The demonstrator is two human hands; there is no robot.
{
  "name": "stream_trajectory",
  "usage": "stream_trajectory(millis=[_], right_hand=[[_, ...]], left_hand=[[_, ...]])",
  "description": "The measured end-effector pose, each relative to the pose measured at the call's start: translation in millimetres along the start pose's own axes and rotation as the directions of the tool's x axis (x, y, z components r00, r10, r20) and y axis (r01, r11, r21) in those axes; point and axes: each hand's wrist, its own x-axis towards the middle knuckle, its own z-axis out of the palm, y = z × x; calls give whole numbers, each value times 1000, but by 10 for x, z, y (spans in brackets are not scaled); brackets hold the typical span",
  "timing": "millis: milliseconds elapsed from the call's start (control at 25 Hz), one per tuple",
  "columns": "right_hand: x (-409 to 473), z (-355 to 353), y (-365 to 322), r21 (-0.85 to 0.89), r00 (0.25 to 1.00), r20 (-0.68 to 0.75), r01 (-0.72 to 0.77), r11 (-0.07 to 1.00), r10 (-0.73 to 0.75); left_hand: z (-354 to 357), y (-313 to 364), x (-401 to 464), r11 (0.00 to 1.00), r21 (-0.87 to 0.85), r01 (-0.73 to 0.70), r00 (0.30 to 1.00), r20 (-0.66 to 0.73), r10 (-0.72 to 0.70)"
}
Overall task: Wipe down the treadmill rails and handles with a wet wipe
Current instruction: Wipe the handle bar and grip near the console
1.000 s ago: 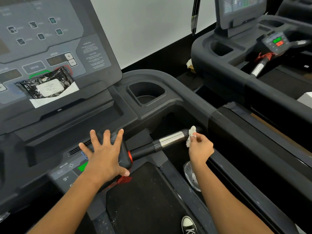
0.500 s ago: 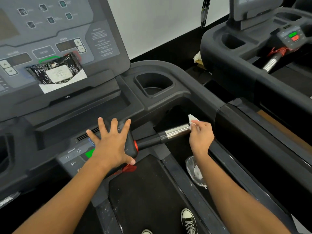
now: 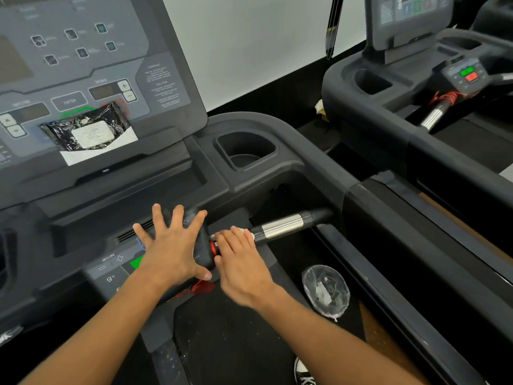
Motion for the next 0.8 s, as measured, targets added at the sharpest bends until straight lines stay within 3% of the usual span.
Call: stream_trajectory(millis=[160, 320, 440, 520, 600, 800], right_hand=[[-97, -299, 524, -155, 996, 38, 84, 984, -79], [-204, -700, 1360, -260, 994, 7, -100, 960, 106], [-197, -814, 1634, -228, 969, -21, -244, 943, 246], [-201, -735, 1460, -139, 939, -129, -336, 931, 320], [-215, -594, 1100, -28, 923, -217, -331, 943, 318], [-174, -108, 227, 100, 967, -62, -241, 965, 248]], left_hand=[[-6, -7, -16, 1000, 6, -4, 1000, 1, 4], [-9, -2, -10, 1000, 11, -7, 1000, -6, 7], [2, -10, -2, 1000, 12, -6, 1000, -3, 6], [18, -15, 4, 1000, 11, -5, 1000, -6, 5], [20, -19, 6, 1000, 10, -2, 1000, -8, 2], [14, -13, 5, 1000, 3, -4, 1000, -8, 4]])
